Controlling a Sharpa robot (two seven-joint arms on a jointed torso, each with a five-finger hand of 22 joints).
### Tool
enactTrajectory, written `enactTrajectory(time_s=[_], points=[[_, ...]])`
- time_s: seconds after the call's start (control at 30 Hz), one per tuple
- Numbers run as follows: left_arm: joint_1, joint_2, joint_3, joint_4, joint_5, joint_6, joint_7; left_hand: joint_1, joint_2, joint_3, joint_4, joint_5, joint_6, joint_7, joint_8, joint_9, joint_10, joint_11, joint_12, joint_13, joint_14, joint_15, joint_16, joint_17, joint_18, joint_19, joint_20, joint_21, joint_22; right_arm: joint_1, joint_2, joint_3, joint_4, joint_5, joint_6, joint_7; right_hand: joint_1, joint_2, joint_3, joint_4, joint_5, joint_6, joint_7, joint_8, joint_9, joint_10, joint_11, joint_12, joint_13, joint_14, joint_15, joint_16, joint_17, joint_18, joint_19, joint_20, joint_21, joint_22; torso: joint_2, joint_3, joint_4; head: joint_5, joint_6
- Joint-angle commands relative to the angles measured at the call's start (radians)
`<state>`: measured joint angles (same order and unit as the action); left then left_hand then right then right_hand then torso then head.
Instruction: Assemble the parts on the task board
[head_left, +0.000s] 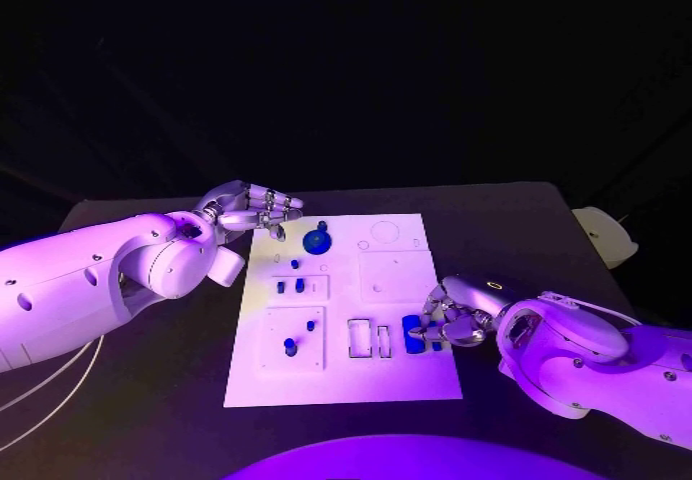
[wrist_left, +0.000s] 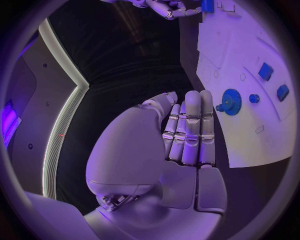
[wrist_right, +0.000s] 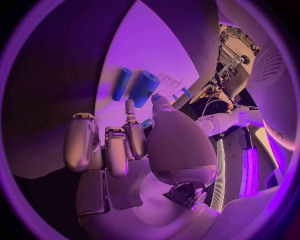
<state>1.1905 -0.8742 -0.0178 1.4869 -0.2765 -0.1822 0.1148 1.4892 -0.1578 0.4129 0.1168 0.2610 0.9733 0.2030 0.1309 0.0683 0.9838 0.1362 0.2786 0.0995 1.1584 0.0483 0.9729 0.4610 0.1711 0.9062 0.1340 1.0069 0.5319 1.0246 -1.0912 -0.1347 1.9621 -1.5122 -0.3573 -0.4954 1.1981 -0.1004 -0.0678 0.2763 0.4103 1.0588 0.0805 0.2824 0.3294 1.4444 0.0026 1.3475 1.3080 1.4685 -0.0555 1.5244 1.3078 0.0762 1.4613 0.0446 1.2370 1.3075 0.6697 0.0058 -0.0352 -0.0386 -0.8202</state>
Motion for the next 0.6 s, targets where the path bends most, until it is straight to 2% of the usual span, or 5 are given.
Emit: enactTrajectory(time_s=[0.03, 0.6], points=[[0.0, -0.001, 0.001, 0.005, 0.006, 0.008, 0.004, -0.007, 0.006, -0.003, 0.002, -0.002, -0.006, 0.001, 0.006, 0.002, -0.006, 0.0, 0.004, 0.001, -0.004, 0.001, 0.003, -0.001, 0.014, 0.004, 0.004, 0.003, 0.0, -0.004, 0.007, 0.0, -0.005, -0.033, 0.03, -0.019, -0.007, 0.0, -0.01, 0.003, 0.004, -0.004, -0.004, 0.005, 0.004, -0.002, -0.002, 0.006, 0.046, 0.078, -0.008, 0.002, 0.144, -0.013, 0.01, 0.001, 0.005, 0.144, 0.0, 0.0002, 0.0003, 0.001, -0.002], [0.0, -0.013, 0.001, 0.013, 0.006, 0.009, 0.0, -0.008, 0.007, -0.004, 0.002, -0.002, -0.006, 0.001, 0.007, 0.002, -0.007, 0.0, 0.005, 0.002, -0.004, 0.001, 0.004, -0.002, 0.014, 0.004, 0.004, 0.003, -0.001, -0.042, 0.059, 0.0, -0.038, -0.063, 0.056, -0.054, -0.005, -0.001, -0.029, 0.012, -0.008, 0.002, -0.008, 0.012, 0.016, 0.001, -0.004, 0.011, 0.053, 0.079, -0.01, 0.003, 0.146, -0.014, 0.011, -0.001, 0.006, 0.146, 0.0, 0.0004, 0.0, 0.007, -0.007]])
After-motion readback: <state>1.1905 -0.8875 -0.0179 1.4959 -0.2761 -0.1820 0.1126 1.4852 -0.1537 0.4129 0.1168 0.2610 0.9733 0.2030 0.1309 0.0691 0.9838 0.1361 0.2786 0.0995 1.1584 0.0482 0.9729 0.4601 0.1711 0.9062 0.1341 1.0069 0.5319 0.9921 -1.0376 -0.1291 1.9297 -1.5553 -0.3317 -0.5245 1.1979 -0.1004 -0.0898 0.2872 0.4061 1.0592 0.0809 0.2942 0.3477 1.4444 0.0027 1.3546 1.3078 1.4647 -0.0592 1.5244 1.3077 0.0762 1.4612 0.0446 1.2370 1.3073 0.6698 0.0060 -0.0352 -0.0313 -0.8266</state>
